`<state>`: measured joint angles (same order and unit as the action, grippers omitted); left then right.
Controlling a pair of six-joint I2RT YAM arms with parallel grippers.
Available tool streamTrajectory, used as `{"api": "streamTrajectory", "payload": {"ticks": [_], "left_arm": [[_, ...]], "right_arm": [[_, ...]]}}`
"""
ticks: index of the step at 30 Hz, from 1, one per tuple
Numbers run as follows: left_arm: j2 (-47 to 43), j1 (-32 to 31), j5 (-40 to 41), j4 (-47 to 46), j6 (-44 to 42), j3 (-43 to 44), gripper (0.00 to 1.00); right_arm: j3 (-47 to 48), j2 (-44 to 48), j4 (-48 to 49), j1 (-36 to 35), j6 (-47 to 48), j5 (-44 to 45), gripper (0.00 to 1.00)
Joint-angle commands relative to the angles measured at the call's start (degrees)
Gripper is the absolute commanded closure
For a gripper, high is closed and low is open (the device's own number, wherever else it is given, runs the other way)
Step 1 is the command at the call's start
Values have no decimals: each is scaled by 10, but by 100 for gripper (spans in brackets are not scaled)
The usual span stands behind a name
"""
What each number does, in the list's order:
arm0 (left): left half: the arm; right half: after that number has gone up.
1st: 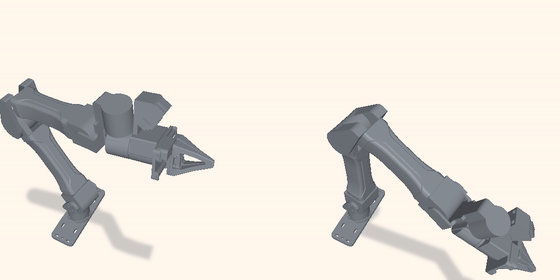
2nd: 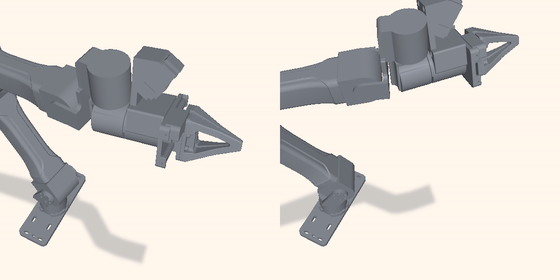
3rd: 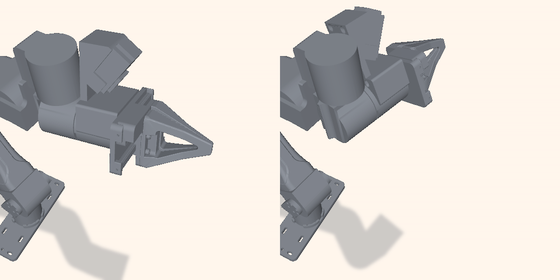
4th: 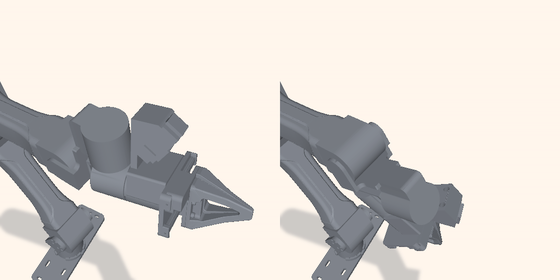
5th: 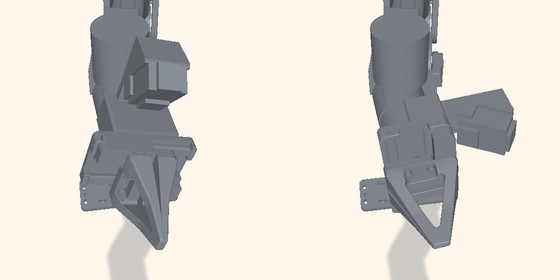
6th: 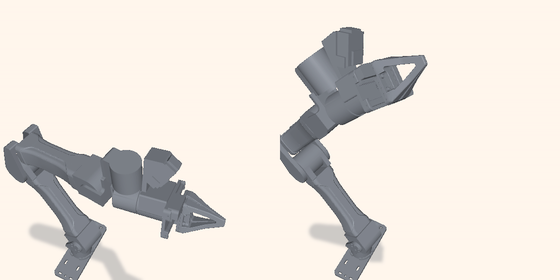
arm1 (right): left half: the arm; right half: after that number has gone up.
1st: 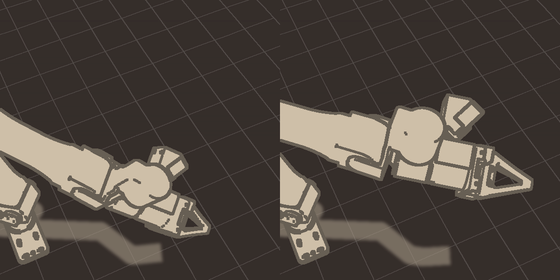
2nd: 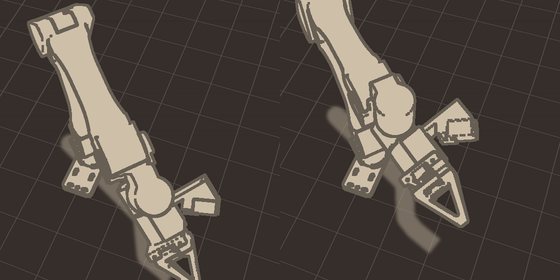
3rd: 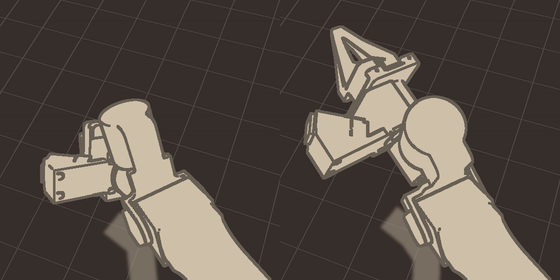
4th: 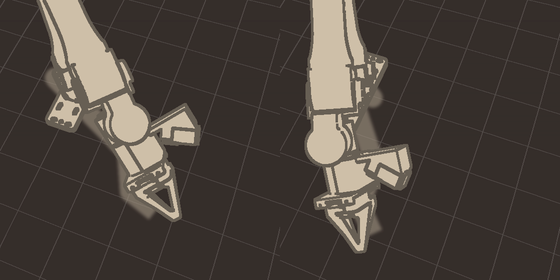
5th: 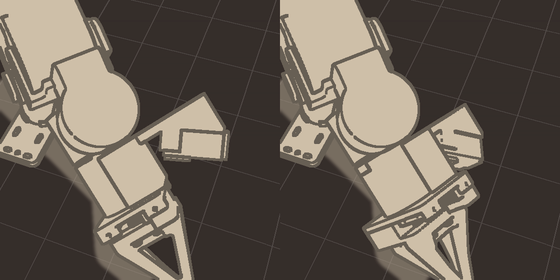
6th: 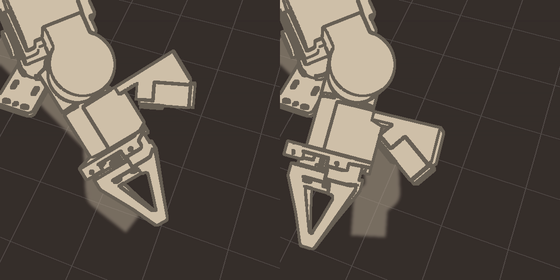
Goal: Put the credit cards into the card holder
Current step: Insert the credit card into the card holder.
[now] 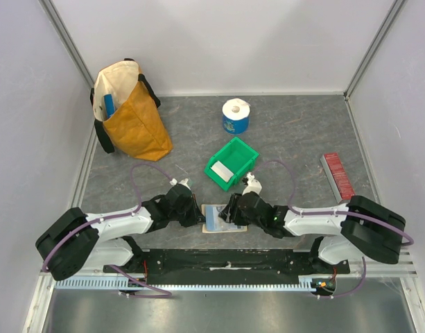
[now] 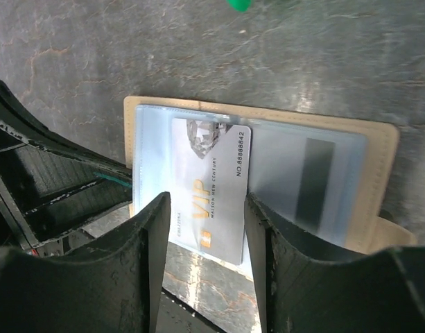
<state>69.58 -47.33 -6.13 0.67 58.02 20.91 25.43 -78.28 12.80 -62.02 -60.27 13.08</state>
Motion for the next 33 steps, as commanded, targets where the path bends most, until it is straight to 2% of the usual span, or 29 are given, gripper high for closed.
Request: {"api": "streamTrajectory", "payload": {"ticks": [1, 10, 18, 24, 27, 33], "left_arm": [[1, 0, 3, 12, 5, -9, 98], [3, 0, 4, 11, 4, -9, 98], [9, 0, 2, 8, 4, -6, 98], [10, 0, 2, 8, 3, -4, 98], [8, -1, 2, 9, 4, -4, 98], [-1, 0, 4, 17, 3, -6, 98]], "right_arm": [[23, -38, 5, -1, 21, -38, 47], [37, -52, 44, -1, 21, -65, 54], [7, -52, 121, -1, -4, -89, 65], [4, -60, 142, -1, -7, -102, 67], [5, -50, 131, -2, -2, -92, 66], [8, 29, 38, -1, 48, -26, 47]]}}
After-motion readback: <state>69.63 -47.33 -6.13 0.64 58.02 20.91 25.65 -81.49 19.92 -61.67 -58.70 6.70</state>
